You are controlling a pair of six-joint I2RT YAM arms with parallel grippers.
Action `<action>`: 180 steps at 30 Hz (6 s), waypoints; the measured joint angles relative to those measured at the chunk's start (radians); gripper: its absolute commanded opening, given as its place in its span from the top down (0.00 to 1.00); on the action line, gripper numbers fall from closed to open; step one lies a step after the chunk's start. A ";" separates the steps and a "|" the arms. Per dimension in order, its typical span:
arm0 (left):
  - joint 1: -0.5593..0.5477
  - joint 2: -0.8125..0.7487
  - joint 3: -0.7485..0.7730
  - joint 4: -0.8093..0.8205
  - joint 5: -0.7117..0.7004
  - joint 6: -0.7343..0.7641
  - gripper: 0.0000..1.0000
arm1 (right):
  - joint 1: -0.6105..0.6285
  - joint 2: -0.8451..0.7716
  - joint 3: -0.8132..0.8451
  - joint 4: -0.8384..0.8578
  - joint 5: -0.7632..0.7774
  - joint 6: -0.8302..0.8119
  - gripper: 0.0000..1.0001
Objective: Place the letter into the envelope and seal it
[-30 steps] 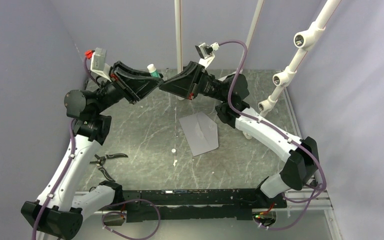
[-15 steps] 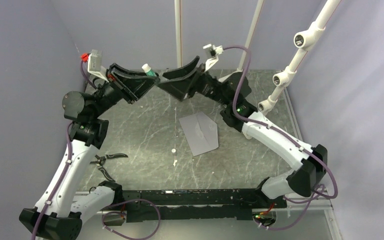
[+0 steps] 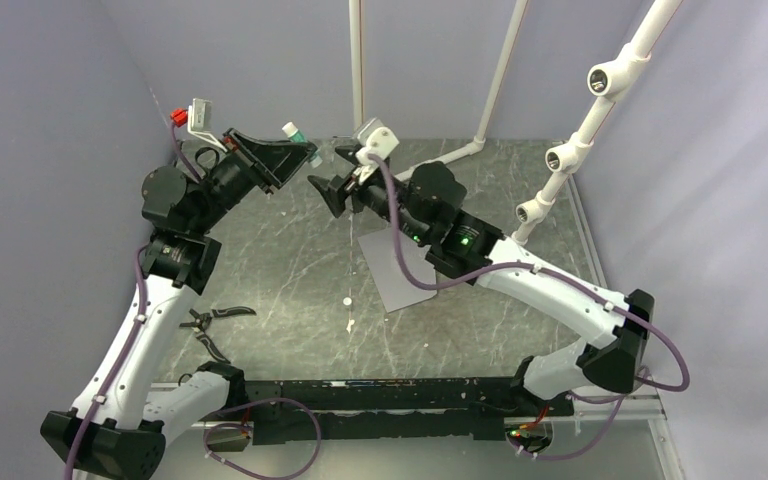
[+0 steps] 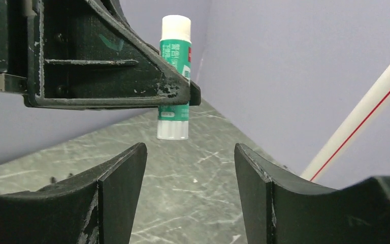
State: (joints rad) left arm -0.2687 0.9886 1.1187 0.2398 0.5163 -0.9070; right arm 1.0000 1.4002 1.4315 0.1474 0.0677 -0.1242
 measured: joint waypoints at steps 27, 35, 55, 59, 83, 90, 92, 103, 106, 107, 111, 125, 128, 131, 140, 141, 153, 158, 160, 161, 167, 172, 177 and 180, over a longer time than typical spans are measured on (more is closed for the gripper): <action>-0.012 0.003 0.010 0.026 0.134 0.163 0.98 | -0.176 0.074 0.168 -0.157 -0.517 0.215 1.00; -0.015 0.018 0.062 0.102 0.376 0.215 0.98 | -0.262 0.068 0.142 -0.002 -0.925 0.436 1.00; -0.001 0.019 0.068 0.124 0.212 0.096 0.98 | -0.066 -0.113 -0.051 0.037 -0.356 0.030 0.21; -0.001 0.021 0.055 0.113 0.167 0.055 0.98 | 0.048 -0.064 -0.044 0.038 -0.177 -0.134 0.30; -0.001 0.016 0.047 0.066 0.115 0.046 0.97 | 0.083 0.006 0.019 0.071 0.151 -0.267 0.43; -0.001 0.016 0.047 0.066 0.119 0.047 0.98 | 0.083 0.007 0.049 0.068 0.151 -0.261 0.56; -0.001 0.016 0.047 0.069 0.121 0.047 0.98 | 0.083 0.010 0.059 0.051 0.139 -0.252 0.73; 0.003 0.016 0.047 0.082 0.169 0.096 0.98 | -0.048 -0.011 0.082 -0.045 -0.208 -0.050 1.00; -0.008 0.016 0.044 0.117 0.222 0.120 0.98 | -0.142 -0.030 0.072 -0.042 -0.449 0.098 1.00; -0.012 0.016 0.040 0.138 0.249 0.122 0.98 | -0.169 -0.034 0.071 -0.039 -0.527 0.151 1.00; -0.019 0.018 0.035 0.224 0.352 0.108 0.98 | -0.233 -0.039 0.069 0.006 -0.756 0.329 1.00; -0.002 0.043 0.035 0.373 0.412 0.021 0.98 | -0.251 -0.125 -0.015 0.105 -0.716 0.433 0.10; -0.002 0.035 0.025 0.328 0.329 0.021 0.98 | -0.205 -0.187 -0.039 0.081 -0.578 0.266 0.10; -0.002 0.030 0.019 0.272 0.259 0.019 0.98 | -0.101 -0.192 -0.033 0.061 -0.427 0.071 0.11; 0.003 0.029 0.019 0.125 0.129 0.008 0.98 | 0.133 -0.045 -0.009 0.033 0.026 -0.422 0.36; 0.005 0.030 0.018 0.114 0.121 0.006 0.97 | 0.143 -0.032 -0.002 0.033 0.066 -0.456 0.40; 0.005 0.029 0.018 0.091 0.101 0.008 0.97 | 0.172 0.035 0.066 0.041 0.257 -0.607 0.78; 0.005 0.026 0.018 0.090 0.098 0.015 0.97 | 0.170 0.040 0.085 0.032 0.280 -0.605 1.00; 0.005 0.023 0.018 0.090 0.098 0.022 0.98 | 0.161 0.040 0.095 0.017 0.273 -0.584 1.00; 0.006 0.022 0.018 0.090 0.097 0.029 0.98 | 0.155 0.040 0.101 0.007 0.261 -0.565 1.00; 0.014 0.023 0.018 0.080 0.126 0.081 0.97 | -0.011 -0.012 0.122 -0.102 -0.066 -0.311 1.00; 0.003 0.003 0.019 0.100 0.225 0.125 0.98 | -0.204 -0.051 0.121 -0.120 -0.317 -0.087 1.00; 0.003 0.001 0.027 0.101 0.259 0.139 0.98 | -0.213 -0.066 0.104 -0.121 -0.446 0.031 0.45; 0.003 0.001 0.028 0.090 0.257 0.139 0.97 | -0.207 -0.092 0.048 -0.107 -0.465 0.050 0.34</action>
State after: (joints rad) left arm -0.2661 0.9897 1.1469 0.3298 0.7738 -0.7677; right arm 0.7933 1.3087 1.4799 0.0406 -0.3969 -0.0746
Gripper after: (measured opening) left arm 0.221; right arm 0.565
